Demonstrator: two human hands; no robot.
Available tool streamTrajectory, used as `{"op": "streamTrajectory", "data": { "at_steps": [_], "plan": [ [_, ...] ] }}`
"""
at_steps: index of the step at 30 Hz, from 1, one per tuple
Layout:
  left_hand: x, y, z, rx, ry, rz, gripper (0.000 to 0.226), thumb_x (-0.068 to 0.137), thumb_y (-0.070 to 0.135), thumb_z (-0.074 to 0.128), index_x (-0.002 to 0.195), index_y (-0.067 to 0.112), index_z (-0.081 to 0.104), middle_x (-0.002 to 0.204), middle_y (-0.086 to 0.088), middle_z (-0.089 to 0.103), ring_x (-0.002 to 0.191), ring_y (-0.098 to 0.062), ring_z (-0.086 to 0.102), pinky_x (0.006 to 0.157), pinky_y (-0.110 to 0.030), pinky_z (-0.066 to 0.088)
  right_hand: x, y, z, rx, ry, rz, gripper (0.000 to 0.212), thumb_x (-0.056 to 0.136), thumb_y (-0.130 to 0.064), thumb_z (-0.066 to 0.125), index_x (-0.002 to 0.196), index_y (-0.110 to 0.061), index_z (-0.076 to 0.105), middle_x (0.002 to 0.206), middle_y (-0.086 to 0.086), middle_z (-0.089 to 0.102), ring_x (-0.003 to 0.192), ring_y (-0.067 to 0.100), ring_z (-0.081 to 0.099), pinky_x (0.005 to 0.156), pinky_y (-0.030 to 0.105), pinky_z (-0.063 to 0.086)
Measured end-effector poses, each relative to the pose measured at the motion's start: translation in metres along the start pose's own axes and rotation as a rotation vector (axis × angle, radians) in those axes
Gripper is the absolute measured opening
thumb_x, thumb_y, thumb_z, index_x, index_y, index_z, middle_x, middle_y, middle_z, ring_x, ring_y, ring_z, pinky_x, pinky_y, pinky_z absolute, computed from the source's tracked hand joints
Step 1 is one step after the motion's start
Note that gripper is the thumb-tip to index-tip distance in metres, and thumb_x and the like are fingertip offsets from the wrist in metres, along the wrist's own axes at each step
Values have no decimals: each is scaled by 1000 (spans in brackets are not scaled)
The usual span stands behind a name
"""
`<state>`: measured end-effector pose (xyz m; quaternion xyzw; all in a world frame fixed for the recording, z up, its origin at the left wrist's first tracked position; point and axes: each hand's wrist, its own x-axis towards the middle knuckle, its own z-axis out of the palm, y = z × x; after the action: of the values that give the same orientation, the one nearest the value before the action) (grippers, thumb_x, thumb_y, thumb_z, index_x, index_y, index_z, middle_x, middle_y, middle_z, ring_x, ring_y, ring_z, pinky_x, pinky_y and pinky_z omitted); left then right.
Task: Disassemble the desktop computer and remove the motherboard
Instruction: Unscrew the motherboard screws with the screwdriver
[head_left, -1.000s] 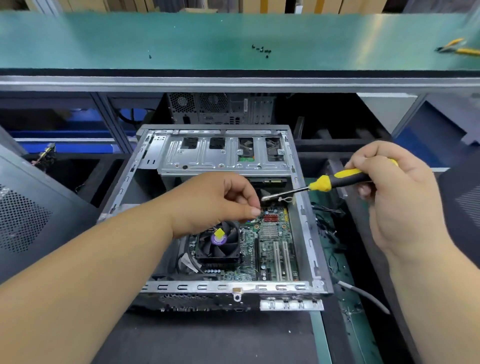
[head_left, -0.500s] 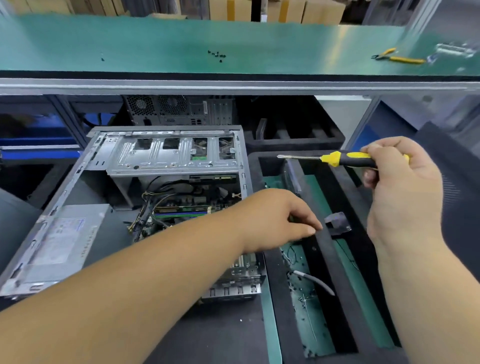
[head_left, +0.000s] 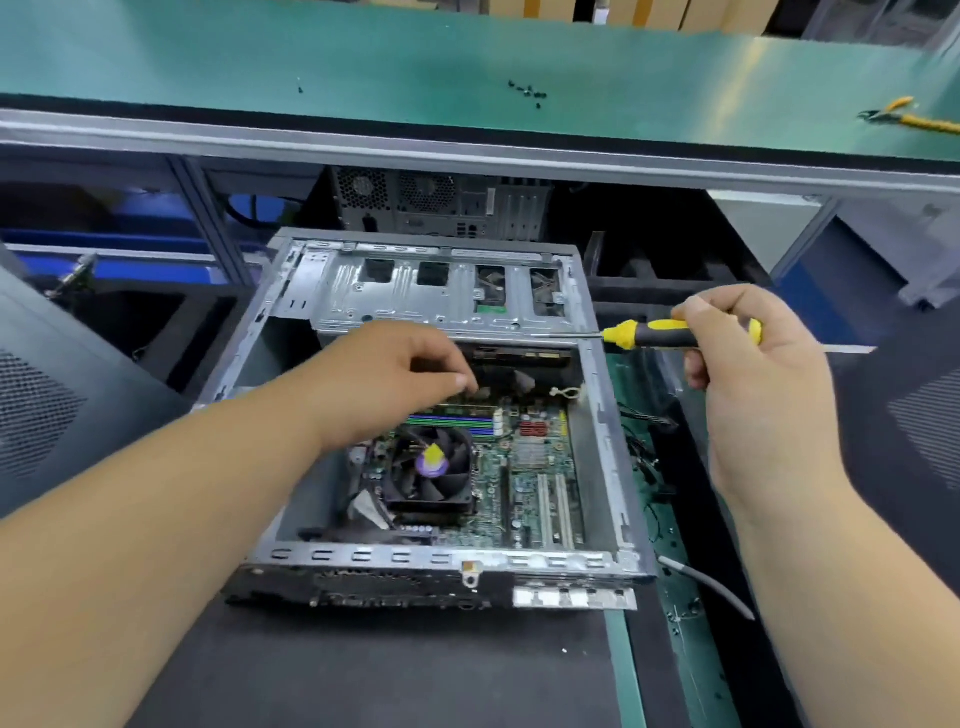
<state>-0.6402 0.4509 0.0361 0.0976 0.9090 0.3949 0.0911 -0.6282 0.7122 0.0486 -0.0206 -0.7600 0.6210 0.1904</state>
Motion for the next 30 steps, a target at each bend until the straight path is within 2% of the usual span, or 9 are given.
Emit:
{"op": "streamTrajectory", "data": {
  "at_steps": [2, 5, 8, 12, 16, 19, 22, 26, 30],
  "plan": [
    [-3, -18, -16, 30, 14, -30, 10, 87, 38, 64, 82, 42, 72, 85, 26, 68, 79, 8, 60, 71, -21, 44, -1, -2, 19, 0, -33, 1, 15, 82, -44, 61, 81, -29, 65, 61, -8, 47, 58, 15, 40, 51, 28, 34],
    [-3, -37, -35, 60, 26, -51, 9, 87, 39, 63, 84, 42, 72, 88, 24, 69, 84, 3, 62, 79, -23, 50, -2, -8, 45, -37, -69, -20, 20, 82, -46, 60, 81, -26, 64, 60, -4, 45, 59, 17, 39, 54, 30, 33],
    [-1, -53, -49, 99, 21, -58, 9, 87, 40, 63, 84, 42, 71, 87, 21, 68, 83, 2, 61, 75, -20, 49, -4, -15, 64, -98, -88, -40, 23, 81, -47, 58, 80, -25, 63, 58, -8, 45, 58, 10, 41, 57, 31, 35],
    [5, -66, -64, 256, -63, -21, 9, 89, 37, 62, 88, 40, 70, 89, 22, 66, 84, 4, 59, 74, -19, 47, -8, -20, 82, -162, -146, -49, 21, 82, -46, 58, 78, -26, 63, 56, -7, 46, 57, 11, 41, 59, 32, 35],
    [13, -77, -73, 430, -178, 12, 12, 90, 36, 59, 98, 40, 68, 97, 22, 61, 89, 1, 56, 80, -22, 44, -11, -19, 97, -223, -248, -32, 16, 84, -42, 61, 80, -27, 63, 56, 2, 41, 53, 13, 37, 50, 26, 31],
    [19, -84, -77, 481, -218, 62, 14, 91, 35, 58, 101, 42, 66, 98, 24, 59, 89, 1, 54, 78, -20, 42, -11, -18, 109, -285, -355, -25, 15, 83, -40, 69, 82, -25, 66, 56, -9, 48, 51, 9, 41, 45, 15, 34],
    [24, -92, -81, 468, -170, 100, 18, 91, 31, 56, 101, 42, 66, 93, 24, 56, 86, 1, 52, 76, -21, 42, -11, -16, 126, -393, -449, -39, 7, 83, -39, 72, 83, -33, 70, 72, -12, 65, 62, 3, 55, 53, 8, 41],
    [28, -101, -87, 422, -59, 151, 24, 90, 24, 52, 97, 42, 66, 84, 26, 52, 79, 5, 48, 71, -23, 42, -12, -9, 153, -448, -563, -36, 8, 84, -43, 69, 85, -35, 68, 65, -19, 56, 56, 0, 49, 49, 9, 37],
    [33, -108, -90, 285, 97, 221, 28, 87, 16, 53, 97, 39, 66, 93, 18, 55, 85, 2, 50, 74, -23, 41, -13, 3, 179, -641, -661, -96, 10, 85, -46, 67, 87, -37, 65, 71, -17, 58, 64, -1, 52, 52, 12, 35]
  ]
}}
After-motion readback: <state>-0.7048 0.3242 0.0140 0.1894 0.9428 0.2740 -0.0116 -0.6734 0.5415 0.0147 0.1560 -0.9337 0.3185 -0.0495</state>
